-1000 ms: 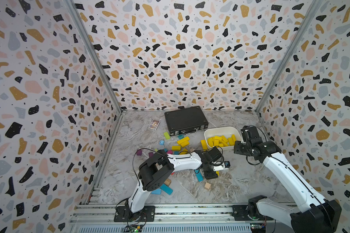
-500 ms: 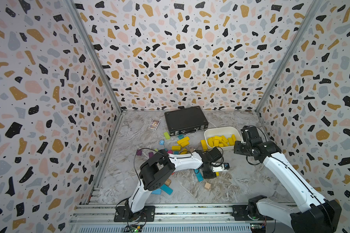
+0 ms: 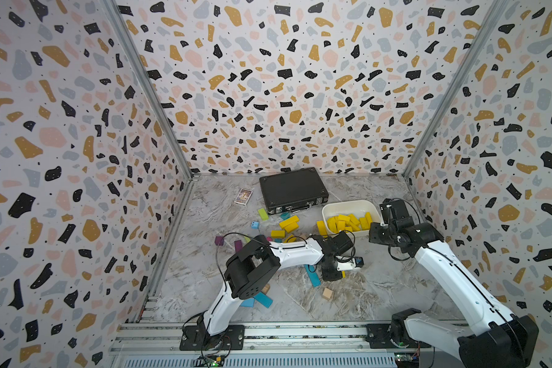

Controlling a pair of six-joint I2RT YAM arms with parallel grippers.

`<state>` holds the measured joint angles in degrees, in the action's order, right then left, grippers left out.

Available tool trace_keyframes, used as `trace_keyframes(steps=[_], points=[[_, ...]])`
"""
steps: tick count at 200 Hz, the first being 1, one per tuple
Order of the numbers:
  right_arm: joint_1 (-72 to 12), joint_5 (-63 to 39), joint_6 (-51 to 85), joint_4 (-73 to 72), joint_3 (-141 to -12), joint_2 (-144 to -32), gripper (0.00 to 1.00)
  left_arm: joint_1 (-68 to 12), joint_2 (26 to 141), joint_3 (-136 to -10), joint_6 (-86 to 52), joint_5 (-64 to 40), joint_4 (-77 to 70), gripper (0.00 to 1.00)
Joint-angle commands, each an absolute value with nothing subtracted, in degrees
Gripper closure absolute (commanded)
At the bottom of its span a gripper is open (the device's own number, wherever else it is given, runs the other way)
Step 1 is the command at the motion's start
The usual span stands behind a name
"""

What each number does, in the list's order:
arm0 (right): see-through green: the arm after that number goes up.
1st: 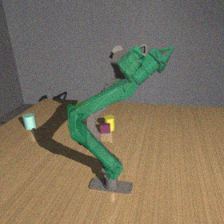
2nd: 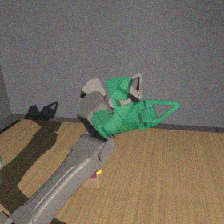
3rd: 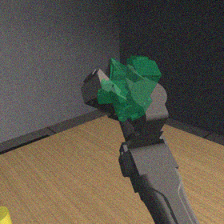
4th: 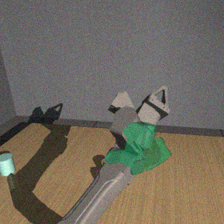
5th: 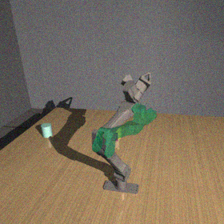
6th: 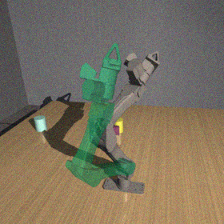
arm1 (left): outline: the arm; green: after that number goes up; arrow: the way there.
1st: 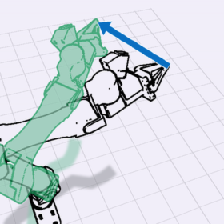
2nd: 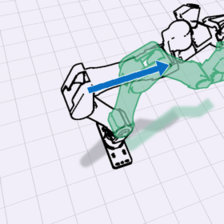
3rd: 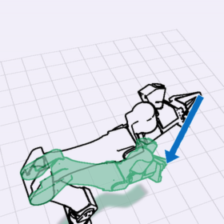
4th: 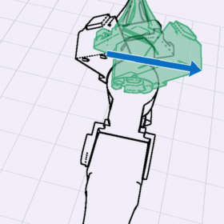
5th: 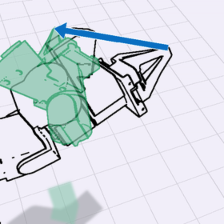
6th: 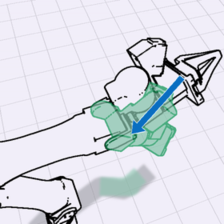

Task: Pick out the yellow building blocks
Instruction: Pick up the building block from the center of the board.

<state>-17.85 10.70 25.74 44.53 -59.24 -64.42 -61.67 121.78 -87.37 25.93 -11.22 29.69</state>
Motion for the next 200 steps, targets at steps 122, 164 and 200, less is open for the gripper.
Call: trace_keyframes(steps=[122, 164, 200], points=[[-17.65, 17.25, 26.96, 47.55, -59.96, -58.97, 0.48, -56.77, 101.16, -77.81, 6.6, -9.07, 10.82, 1.0], [-17.65, 17.42, 27.34, 48.23, -60.38, -59.07, 0.48, -50.29, 104.89, -83.52, -13.14, -10.98, 3.62, 1.0], [-17.62, 16.95, 28.21, 48.09, -60.08, -59.32, 0.49, -48.81, 110.62, -92.64, -17.93, -6.2, 9.99, 1.0]])
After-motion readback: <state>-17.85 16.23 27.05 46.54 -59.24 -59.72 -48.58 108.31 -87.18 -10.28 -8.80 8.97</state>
